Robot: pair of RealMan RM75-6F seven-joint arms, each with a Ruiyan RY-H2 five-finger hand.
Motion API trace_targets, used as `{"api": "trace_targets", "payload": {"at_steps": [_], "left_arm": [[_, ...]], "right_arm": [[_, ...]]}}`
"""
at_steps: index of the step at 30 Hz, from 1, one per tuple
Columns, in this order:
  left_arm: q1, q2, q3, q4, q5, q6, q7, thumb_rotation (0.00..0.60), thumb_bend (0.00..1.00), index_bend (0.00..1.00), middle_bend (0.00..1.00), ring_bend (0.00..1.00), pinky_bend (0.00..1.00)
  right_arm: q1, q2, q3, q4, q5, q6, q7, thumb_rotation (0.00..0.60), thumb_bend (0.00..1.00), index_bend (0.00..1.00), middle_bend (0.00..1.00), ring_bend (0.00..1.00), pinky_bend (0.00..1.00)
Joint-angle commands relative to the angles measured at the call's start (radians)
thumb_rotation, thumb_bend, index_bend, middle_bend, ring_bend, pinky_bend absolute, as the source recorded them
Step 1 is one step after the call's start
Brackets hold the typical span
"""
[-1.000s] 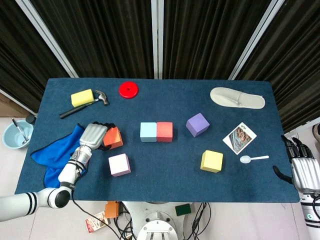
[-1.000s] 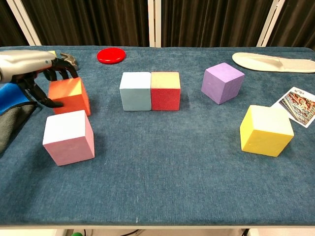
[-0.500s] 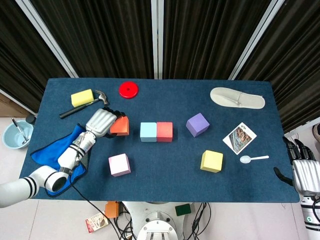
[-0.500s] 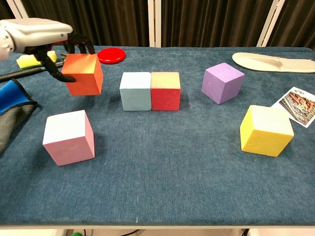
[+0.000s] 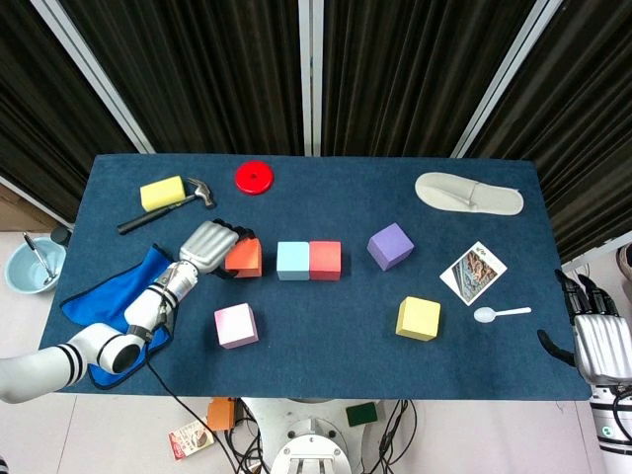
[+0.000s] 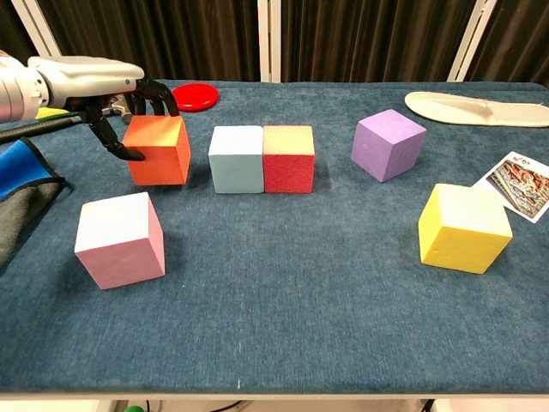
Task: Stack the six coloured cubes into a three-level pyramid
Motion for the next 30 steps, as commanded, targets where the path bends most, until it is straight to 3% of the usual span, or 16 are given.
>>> {"api": "trace_targets", "payload": {"at_steps": [1, 30], "left_arm": [[-0.003, 0.001, -0.004, -0.016, -0.014, -0.001, 0.009, 0.593, 0.21, 0.32, 0.35, 0.36, 0.29], [-0.048, -0.061, -0.004, 0.02, -0.085, -0.017, 0.072, 0.595, 0.21, 0.31, 0.35, 0.36, 0.29]], "right_arm": [[-0.001, 0.0, -0.001, 0.001, 0.002, -0.002, 0.001, 0.6, 0.21, 0.05, 0.15, 0.08, 0.19], [0.006, -0.013, 0.005, 0.037, 0.016, -0.024, 0.038, 0.6, 0.21, 0.05, 0.15, 0.08, 0.19]]}}
